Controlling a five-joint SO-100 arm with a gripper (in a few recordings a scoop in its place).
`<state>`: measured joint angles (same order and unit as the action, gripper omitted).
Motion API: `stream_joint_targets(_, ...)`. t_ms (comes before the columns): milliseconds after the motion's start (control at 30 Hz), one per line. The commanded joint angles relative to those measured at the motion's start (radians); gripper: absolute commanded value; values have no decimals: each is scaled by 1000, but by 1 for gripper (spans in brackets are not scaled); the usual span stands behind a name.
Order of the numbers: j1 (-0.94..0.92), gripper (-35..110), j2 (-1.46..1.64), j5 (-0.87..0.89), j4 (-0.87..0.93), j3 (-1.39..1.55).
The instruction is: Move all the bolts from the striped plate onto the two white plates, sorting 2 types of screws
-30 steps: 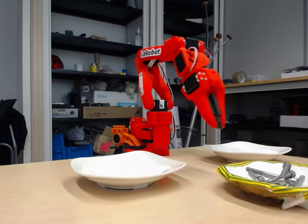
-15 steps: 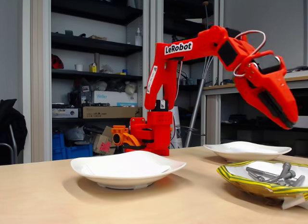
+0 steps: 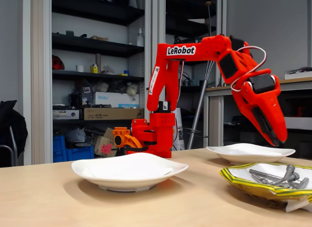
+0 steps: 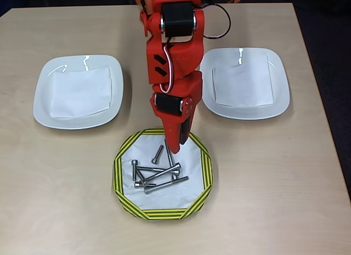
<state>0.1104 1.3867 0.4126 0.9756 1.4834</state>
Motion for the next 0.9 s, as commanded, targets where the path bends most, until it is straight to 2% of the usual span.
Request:
stream_joint_targets(0,29,29,20,-196,0,-14)
stream_joint_targets(133,23,35,-48,-275,43,-69)
stream_joint_targets(400,11,34,-140,-298,-15,-67)
stream_joint_targets(867,-37,17,-321,-279,-18,-229)
